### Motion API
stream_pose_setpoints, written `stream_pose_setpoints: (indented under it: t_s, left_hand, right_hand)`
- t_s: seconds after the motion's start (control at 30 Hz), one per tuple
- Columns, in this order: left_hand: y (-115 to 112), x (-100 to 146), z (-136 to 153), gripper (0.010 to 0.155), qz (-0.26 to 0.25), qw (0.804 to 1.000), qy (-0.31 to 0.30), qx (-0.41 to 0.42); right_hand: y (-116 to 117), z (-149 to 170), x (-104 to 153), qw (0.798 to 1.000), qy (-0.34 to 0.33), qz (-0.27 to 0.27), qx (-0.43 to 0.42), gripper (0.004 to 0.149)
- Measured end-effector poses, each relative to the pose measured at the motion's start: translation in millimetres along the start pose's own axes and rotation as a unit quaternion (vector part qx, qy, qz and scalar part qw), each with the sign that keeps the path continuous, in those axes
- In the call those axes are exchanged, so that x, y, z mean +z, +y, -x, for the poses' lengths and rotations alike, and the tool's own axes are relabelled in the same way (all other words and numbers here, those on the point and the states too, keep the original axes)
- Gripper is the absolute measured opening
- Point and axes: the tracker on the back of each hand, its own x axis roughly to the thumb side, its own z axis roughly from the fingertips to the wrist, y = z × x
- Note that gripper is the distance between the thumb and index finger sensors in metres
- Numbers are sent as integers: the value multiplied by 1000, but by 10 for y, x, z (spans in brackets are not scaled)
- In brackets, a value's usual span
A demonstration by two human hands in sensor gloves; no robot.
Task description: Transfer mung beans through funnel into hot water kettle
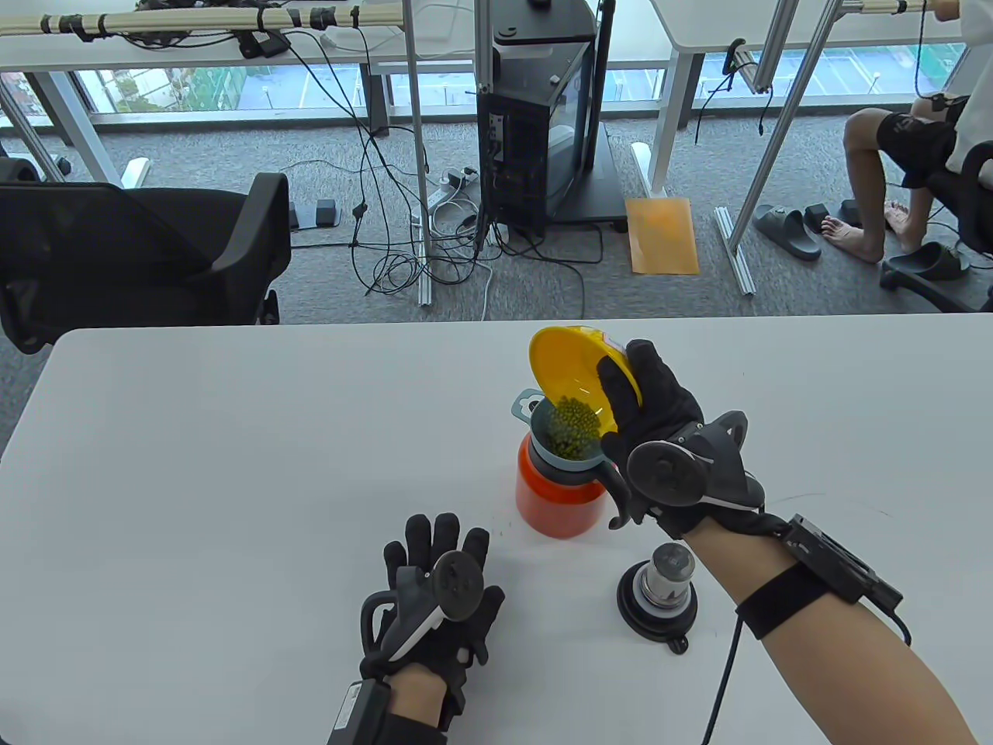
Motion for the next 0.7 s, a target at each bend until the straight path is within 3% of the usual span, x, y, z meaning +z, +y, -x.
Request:
stream_pose_setpoints:
  t_s: [0.17, 0.27, 0.47, 0.7]
  left_hand:
    - [1, 1, 2, 78, 0, 1000, 0, 1]
    - [1, 1, 5, 78, 1, 1000, 0, 2]
    - [1, 2, 9, 78, 3, 1000, 0, 4]
    - [-1, 1, 15, 78, 5, 1000, 1, 7]
  right_hand:
    - [-44, 66, -3, 998, 29, 18, -47, 100]
    - [-71, 216, 0, 990, 86, 21, -106, 101]
    - [-53, 666, 108, 946, 222, 37, -235, 99]
    - [171, 1133, 405, 901, 322, 21, -291, 97]
